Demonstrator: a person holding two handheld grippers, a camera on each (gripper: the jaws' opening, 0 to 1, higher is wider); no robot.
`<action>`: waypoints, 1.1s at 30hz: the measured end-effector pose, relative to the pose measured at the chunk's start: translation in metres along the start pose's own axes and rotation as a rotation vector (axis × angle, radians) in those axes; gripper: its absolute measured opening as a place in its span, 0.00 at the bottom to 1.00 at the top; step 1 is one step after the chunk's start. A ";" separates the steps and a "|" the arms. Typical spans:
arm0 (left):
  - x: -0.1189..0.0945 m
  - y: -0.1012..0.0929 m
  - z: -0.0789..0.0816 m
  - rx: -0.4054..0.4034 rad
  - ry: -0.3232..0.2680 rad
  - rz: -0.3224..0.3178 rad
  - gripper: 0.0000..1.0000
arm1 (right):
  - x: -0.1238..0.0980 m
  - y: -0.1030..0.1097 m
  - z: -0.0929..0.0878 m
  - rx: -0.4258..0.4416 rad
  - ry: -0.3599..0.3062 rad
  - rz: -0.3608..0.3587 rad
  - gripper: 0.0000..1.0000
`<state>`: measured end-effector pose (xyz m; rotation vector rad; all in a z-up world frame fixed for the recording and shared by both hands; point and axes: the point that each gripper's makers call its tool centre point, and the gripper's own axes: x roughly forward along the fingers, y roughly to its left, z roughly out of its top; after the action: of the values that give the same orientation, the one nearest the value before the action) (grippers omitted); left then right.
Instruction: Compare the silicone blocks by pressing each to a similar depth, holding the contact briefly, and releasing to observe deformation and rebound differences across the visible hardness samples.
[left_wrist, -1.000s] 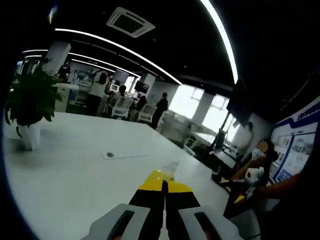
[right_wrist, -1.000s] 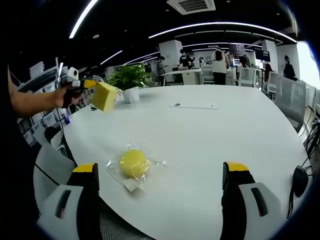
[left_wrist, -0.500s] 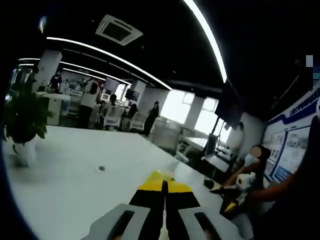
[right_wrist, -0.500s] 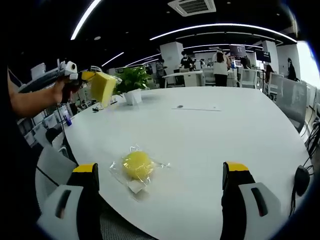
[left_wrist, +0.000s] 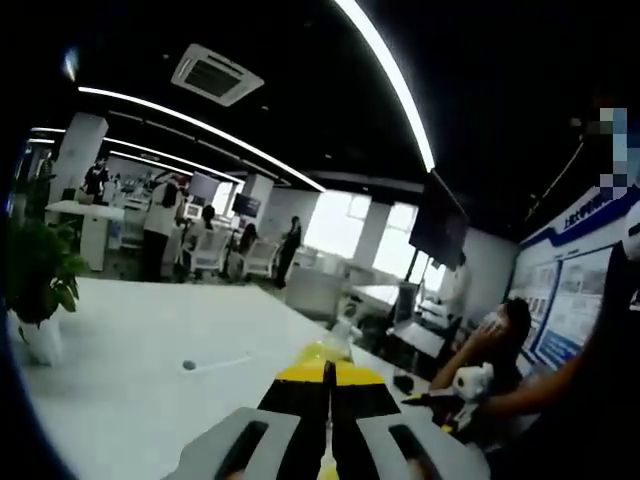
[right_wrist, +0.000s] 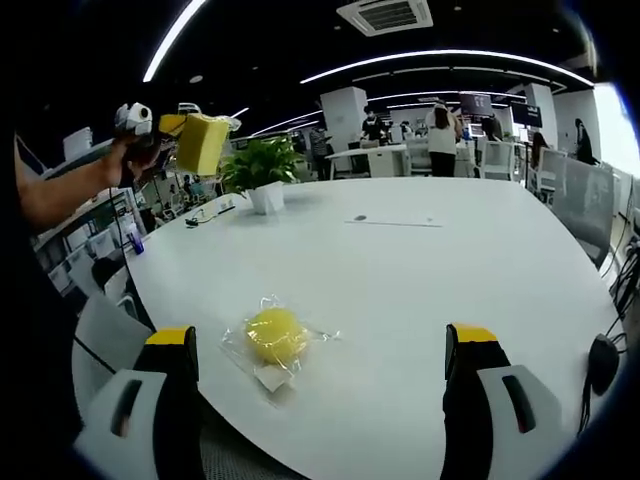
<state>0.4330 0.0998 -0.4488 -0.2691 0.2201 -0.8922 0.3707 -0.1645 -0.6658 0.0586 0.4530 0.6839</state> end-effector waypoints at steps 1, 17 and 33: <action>0.000 0.000 0.000 -0.001 0.000 -0.001 0.00 | 0.000 0.000 0.000 0.000 0.000 0.000 0.96; -0.002 -0.013 -0.017 -0.009 0.000 -0.042 0.00 | 0.005 0.003 0.026 -0.042 -0.032 0.018 0.96; 0.007 -0.024 -0.028 -0.041 0.002 -0.097 0.00 | 0.025 0.042 0.076 -0.140 -0.079 0.178 0.97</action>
<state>0.4113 0.0763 -0.4677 -0.3192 0.2285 -0.9849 0.3948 -0.1090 -0.5988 -0.0069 0.3255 0.8839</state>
